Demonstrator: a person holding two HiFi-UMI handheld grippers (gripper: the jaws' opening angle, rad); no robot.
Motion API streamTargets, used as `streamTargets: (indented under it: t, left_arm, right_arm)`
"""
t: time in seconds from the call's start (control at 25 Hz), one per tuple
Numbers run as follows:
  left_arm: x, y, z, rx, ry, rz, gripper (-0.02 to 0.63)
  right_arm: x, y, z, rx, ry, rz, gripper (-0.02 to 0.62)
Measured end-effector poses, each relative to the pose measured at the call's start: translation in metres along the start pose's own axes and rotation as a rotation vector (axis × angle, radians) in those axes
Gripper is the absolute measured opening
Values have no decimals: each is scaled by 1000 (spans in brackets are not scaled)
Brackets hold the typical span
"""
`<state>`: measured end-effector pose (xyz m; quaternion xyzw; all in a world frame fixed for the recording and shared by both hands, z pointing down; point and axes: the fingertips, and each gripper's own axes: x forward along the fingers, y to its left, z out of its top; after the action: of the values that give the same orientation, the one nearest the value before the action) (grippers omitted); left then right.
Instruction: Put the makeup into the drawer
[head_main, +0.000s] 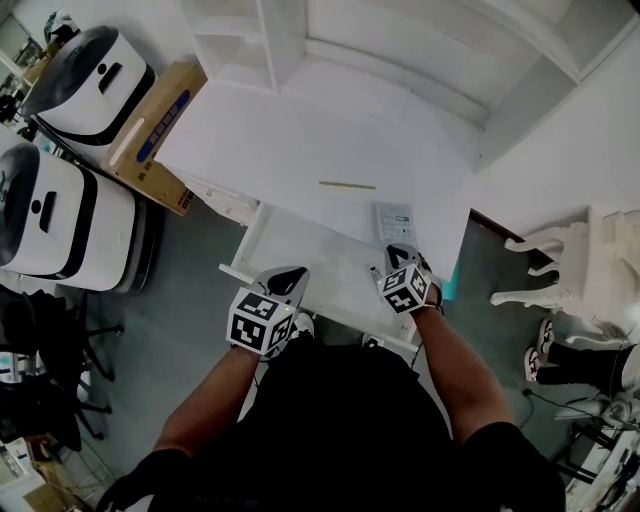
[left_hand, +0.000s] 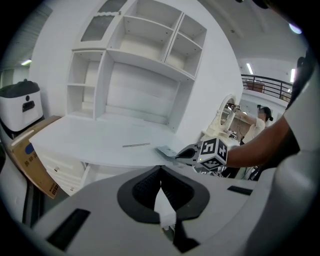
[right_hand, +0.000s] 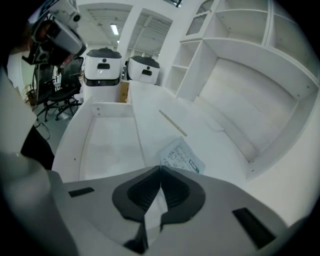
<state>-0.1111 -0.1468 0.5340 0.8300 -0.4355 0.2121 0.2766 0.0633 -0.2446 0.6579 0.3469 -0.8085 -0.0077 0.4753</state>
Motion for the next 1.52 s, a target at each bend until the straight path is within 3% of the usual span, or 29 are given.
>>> streamTargets:
  t: [0.36, 0.52, 0.72, 1.12, 1.36, 1.52]
  left_arm:
    - [9, -10, 3, 26, 0, -40, 11]
    - [13, -15, 5, 36, 3, -57, 11]
    - [19, -21, 6, 41, 8, -69, 11]
    - [25, -30, 4, 37, 17, -70, 11]
    - [24, -31, -2, 32, 29, -61, 11]
    - [21, -31, -5, 29, 36, -50, 11]
  right_arm:
    - [-51, -40, 24, 208, -124, -88, 29]
    - [-76, -46, 34, 295, -179, -82, 29]
    - [-103, -36, 38, 391, -215, 0, 28]
    - [-122, 24, 30, 459, -206, 181, 28]
    - [-90, 63, 12, 494, -136, 299, 28]
    - [-58, 88, 3, 598, -110, 439, 28]
